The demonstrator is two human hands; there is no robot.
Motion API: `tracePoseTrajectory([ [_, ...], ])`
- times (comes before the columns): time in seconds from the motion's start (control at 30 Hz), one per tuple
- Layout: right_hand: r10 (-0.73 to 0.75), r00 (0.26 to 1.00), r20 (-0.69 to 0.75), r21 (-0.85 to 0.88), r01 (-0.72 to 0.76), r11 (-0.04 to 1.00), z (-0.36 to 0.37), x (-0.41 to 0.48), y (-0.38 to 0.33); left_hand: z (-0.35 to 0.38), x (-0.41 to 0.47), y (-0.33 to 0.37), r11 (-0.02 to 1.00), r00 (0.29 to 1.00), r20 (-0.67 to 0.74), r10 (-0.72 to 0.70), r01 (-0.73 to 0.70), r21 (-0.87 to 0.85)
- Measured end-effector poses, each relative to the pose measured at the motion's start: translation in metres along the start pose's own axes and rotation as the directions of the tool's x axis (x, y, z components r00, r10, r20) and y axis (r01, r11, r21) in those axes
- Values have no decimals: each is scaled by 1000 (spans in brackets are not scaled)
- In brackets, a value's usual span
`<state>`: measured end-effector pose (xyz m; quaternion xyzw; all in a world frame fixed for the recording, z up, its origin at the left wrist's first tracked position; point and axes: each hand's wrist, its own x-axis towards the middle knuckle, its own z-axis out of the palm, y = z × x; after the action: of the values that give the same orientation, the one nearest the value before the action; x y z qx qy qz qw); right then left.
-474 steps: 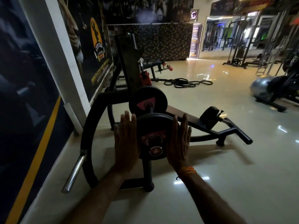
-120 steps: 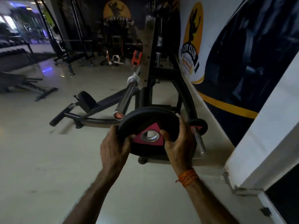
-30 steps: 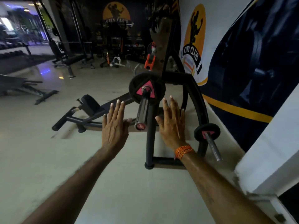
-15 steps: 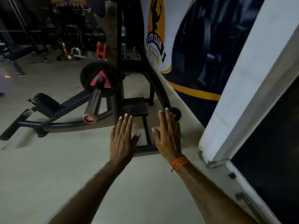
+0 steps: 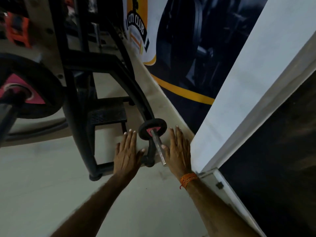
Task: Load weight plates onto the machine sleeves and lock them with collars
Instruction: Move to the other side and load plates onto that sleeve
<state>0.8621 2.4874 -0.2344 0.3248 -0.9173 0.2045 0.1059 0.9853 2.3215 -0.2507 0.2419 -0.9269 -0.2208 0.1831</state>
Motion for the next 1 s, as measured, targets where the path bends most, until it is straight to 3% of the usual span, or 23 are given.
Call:
tracePoseTrajectory([
  [0.37, 58, 983, 173, -18, -56, 998, 126, 128, 100, 126, 134, -38, 979, 969, 150, -198, 188, 78],
  [0.6, 109, 958, 265, 43, -124, 991, 251, 210, 168, 232, 210, -75, 907, 903, 142, -406, 417, -57],
  [0.73, 54, 951, 303, 188, -115, 975, 306, 241, 190, 291, 229, -97, 890, 909, 98, -405, 417, -187],
  [0.87, 65, 948, 311, 428, -201, 881, 328, 247, 193, 314, 240, -101, 842, 879, -44, -474, 439, -313],
  [1.0, 88, 961, 262, 453, -203, 868, 330, 249, 191, 316, 244, -100, 839, 864, -107, -493, 438, -324],
])
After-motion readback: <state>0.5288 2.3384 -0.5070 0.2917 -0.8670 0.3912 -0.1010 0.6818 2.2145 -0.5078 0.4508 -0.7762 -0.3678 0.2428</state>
